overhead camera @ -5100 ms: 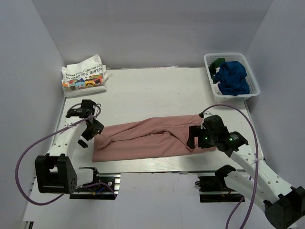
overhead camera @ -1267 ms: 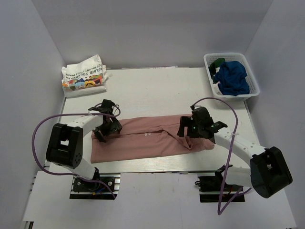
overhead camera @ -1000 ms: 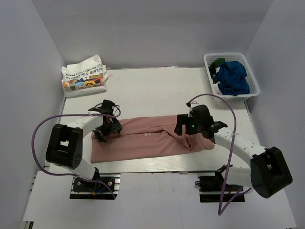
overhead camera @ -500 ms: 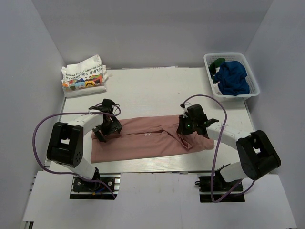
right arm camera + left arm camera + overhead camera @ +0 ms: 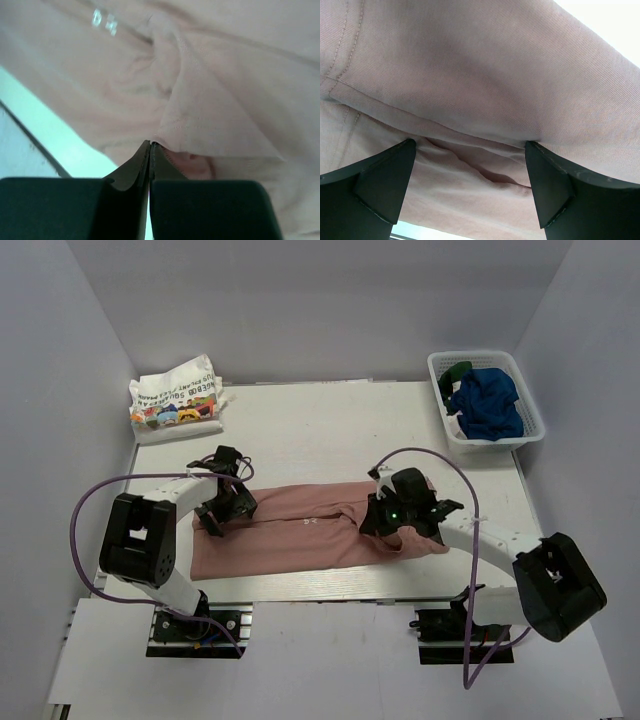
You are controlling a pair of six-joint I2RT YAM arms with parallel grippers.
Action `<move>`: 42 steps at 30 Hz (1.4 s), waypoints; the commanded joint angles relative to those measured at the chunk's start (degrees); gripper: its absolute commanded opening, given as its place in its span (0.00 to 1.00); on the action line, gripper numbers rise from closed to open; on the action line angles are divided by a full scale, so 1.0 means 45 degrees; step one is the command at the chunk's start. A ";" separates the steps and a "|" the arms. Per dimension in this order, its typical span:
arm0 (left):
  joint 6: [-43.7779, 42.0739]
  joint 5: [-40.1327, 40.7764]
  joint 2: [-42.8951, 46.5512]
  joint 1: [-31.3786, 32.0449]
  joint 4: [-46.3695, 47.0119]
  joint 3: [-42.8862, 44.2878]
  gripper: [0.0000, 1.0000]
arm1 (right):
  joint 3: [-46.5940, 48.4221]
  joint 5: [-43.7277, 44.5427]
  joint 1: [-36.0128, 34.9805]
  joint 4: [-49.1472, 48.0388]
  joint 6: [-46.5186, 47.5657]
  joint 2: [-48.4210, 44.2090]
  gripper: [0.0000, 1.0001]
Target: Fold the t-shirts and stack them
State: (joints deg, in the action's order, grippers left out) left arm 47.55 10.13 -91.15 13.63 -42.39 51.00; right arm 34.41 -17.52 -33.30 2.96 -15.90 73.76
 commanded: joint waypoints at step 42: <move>-0.0020 0.0581 -0.0661 0.0018 0.0515 -0.0748 1.00 | 0.1024 0.4030 -0.2698 0.1843 -0.1779 0.0620 0.63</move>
State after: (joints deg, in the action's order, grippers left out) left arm 47.42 10.15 -91.18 13.63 -42.22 50.94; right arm 38.57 2.17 -45.71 14.94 -23.81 75.13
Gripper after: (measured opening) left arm 0.998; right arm 0.664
